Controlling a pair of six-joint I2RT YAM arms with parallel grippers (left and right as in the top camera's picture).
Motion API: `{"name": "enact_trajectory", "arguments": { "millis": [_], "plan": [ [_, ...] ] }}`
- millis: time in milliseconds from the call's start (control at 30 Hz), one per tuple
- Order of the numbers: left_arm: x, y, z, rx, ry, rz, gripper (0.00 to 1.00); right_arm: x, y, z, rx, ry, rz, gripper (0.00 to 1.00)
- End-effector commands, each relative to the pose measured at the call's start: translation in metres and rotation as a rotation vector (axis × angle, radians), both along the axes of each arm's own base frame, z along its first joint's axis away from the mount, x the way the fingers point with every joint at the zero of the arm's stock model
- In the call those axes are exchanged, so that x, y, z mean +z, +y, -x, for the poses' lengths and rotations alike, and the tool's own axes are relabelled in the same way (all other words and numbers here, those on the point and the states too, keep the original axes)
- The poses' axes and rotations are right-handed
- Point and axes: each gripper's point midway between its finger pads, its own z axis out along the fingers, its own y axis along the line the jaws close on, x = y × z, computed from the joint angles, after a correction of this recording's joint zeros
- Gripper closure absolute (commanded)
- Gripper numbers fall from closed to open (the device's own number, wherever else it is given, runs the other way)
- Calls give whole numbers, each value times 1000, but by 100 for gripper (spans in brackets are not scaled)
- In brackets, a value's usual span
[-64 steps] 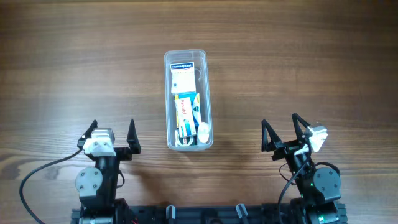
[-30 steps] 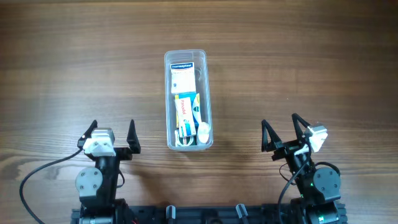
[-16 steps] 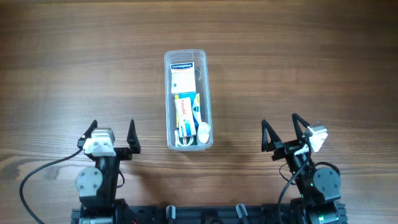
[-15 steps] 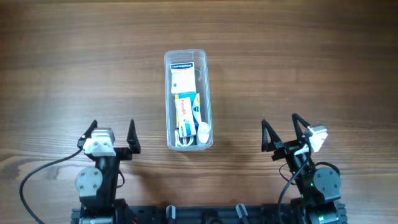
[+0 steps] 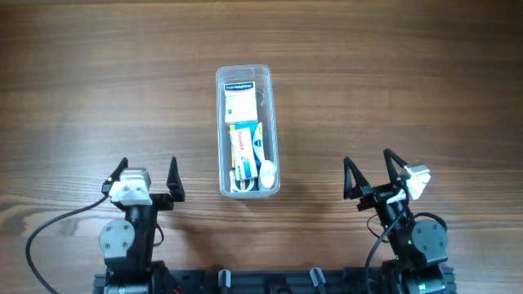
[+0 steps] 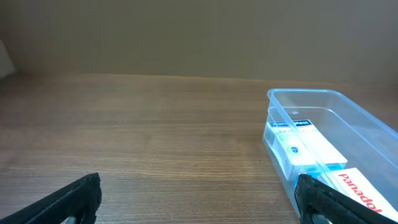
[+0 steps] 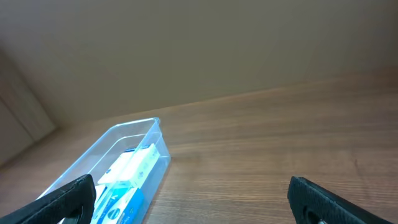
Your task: Pack container
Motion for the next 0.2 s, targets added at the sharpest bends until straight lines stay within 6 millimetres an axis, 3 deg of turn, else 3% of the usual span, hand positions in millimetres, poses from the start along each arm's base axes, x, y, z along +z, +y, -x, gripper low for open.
{"name": "enact_trajectory", "arguments": {
  "millis": [0, 167],
  "plan": [
    [0, 1, 0, -1, -9, -20, 0, -1, -3, -1, -15, 1, -5, 0],
    [0, 1, 0, -1, -9, -20, 0, -1, -3, -1, -15, 1, -5, 0]
  ]
}}
